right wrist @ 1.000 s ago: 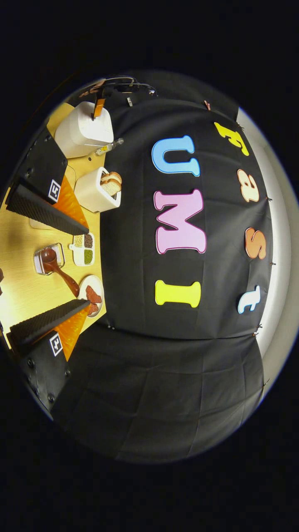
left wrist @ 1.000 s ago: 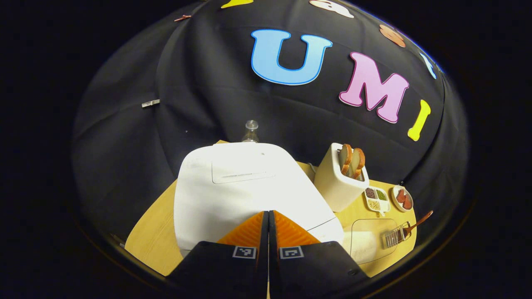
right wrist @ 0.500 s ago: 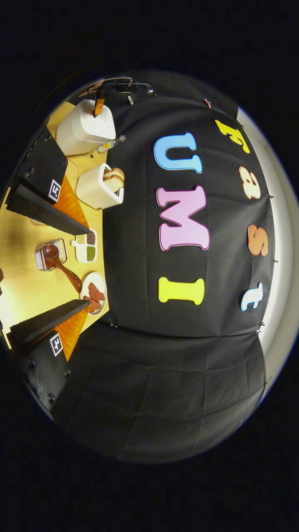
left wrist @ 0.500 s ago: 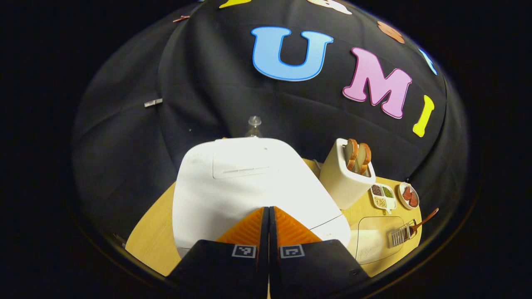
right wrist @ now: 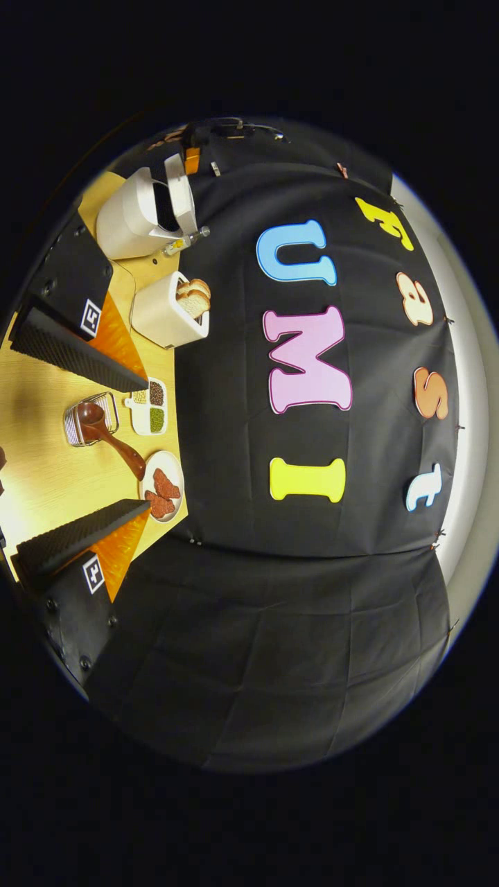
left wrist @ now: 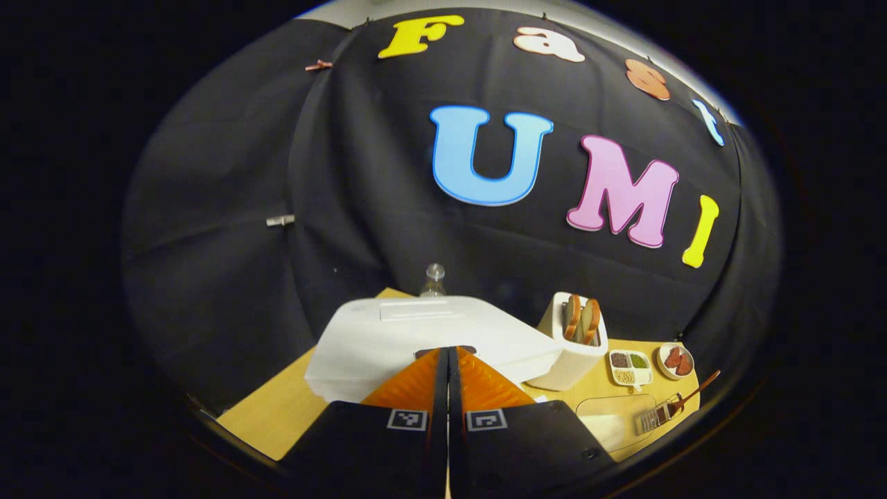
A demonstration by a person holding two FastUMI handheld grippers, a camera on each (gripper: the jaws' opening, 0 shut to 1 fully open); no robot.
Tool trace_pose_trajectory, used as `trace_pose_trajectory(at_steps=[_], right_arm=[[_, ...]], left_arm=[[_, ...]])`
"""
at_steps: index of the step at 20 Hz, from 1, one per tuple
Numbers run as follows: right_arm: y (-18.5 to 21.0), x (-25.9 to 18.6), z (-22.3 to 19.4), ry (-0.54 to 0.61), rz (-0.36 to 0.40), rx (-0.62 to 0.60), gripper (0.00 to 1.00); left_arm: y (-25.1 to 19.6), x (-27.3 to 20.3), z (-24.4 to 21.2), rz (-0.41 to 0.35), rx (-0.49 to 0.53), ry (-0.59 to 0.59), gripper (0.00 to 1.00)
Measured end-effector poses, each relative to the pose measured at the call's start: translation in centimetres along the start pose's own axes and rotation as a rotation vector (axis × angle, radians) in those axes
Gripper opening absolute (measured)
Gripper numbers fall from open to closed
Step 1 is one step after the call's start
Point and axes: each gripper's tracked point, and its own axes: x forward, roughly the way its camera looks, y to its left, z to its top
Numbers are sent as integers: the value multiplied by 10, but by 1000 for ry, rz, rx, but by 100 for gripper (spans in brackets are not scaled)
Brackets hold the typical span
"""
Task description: Close the left gripper, press the button to open the rice cooker; take a wooden spoon from the chopstick holder with the right hand, scoop a spoonful of rice and pour it into the rice cooker, then put the wooden spoon back into the chopstick holder.
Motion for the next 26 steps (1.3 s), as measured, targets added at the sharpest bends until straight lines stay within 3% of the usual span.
trace_pose_trajectory(at_steps=[5,10,17,18,22,24,26], right_arm=[[-7,12,-4,18,9,10,98],[-17,32,-10,48,1,39,98],[-24,57,-39,108,38,24,98],[-23,60,-45,122,48,33,98],[-20,74,-68,182,92,74,98],[-18,82,-76,201,113,105,99],[-16,91,-80,199,130,127,99]], left_arm=[[-19,-54,4,-30,-47,-33,7],[-14,-98,-33,-7,-172,3,9],[-17,-130,-61,45,-134,19,24],[-23,-133,-63,38,-132,17,31],[-50,-142,-74,5,-110,29,86],[-54,-144,-80,22,-84,32,96],[-63,-144,-89,31,-65,51,95]])
